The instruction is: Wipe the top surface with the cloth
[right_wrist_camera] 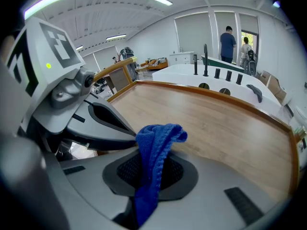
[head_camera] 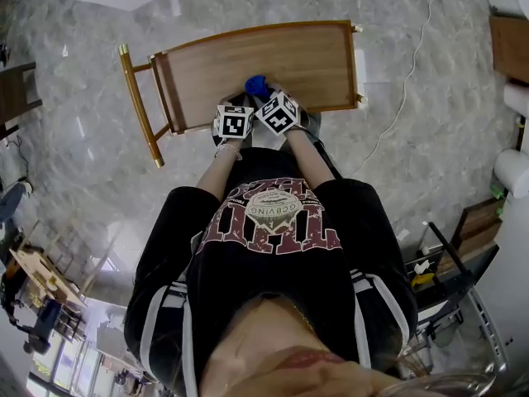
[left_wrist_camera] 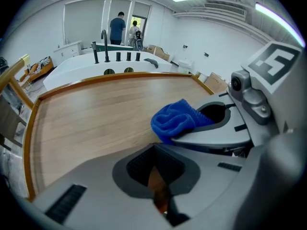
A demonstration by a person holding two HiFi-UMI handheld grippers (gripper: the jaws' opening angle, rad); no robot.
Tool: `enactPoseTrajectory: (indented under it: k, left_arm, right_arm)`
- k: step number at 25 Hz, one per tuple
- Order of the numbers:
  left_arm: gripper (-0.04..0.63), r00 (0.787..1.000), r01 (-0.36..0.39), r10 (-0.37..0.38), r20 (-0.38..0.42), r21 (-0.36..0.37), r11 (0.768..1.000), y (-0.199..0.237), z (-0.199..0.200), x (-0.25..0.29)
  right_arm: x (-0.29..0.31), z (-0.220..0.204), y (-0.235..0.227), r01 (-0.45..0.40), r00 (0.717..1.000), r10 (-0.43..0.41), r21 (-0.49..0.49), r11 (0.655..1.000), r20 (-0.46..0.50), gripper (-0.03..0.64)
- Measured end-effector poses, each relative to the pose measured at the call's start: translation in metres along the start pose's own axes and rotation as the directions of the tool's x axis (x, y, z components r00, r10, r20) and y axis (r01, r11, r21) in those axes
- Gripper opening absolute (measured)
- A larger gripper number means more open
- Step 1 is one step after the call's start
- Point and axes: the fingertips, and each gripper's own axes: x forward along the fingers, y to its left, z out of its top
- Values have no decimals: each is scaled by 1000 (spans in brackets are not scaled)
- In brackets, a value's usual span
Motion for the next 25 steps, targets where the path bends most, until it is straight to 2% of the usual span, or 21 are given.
enactPoseTrajectory:
  k: [18,25]
  left_arm:
    - [46,999,32,-29,-28,102,994,-26,20,13]
    - [46,997,72,-67,-41,160,984,-45,29,23]
  right_arm:
    - [-23,-19,-32,66,998,-67,75,995,11,55]
    - [-35,-30,-48,101,995,-103,110,989,10,55]
